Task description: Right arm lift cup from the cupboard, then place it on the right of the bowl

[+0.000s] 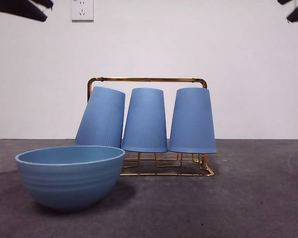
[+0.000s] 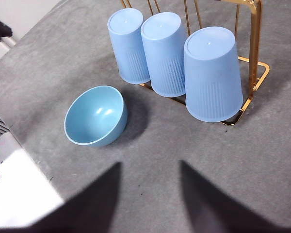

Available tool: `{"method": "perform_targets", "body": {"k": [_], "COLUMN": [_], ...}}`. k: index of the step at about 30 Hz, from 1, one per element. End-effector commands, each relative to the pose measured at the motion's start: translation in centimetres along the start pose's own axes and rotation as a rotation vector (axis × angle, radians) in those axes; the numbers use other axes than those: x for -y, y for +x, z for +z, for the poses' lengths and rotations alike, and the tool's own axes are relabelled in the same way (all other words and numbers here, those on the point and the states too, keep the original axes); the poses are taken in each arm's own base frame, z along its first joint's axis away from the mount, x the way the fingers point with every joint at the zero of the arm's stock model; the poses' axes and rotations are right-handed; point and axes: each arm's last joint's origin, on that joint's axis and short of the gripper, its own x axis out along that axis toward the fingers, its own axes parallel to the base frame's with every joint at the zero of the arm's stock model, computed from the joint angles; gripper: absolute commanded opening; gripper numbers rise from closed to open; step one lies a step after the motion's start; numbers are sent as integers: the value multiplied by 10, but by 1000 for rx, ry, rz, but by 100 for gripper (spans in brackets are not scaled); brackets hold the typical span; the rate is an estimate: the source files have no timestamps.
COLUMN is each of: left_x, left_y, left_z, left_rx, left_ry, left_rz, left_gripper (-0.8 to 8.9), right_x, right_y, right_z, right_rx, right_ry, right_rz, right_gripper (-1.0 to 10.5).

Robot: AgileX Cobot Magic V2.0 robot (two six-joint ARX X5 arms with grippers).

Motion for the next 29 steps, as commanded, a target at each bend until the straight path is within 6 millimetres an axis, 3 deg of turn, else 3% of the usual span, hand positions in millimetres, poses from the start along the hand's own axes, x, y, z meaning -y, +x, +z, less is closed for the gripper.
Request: {"method": "perform_targets", "body": {"k": [1, 4, 14, 20, 29], "left_x": [2, 2, 2, 4, 5], "left_y": [-1, -1, -1, 1, 1], "left_z": [6, 6, 6, 6, 6], "left_rx": [15, 15, 14, 11, 11], "left_ry": [29, 26, 28, 37, 41], "left_rz": [-12, -12, -13, -26, -30], "left_gripper": [470, 582, 585, 585, 585], "right_x": [-1, -1, 2, 1, -8], "right_y": [-1, -1, 6, 36, 99], "right_z": [4, 4, 10, 37, 92], "right_rx": [13, 13, -10, -168, -408], "right_ry": [-25, -21, 94, 102, 90], "right_rz": [4, 4, -35, -98, -254], "right_gripper": [371, 457, 489, 490, 490]}}
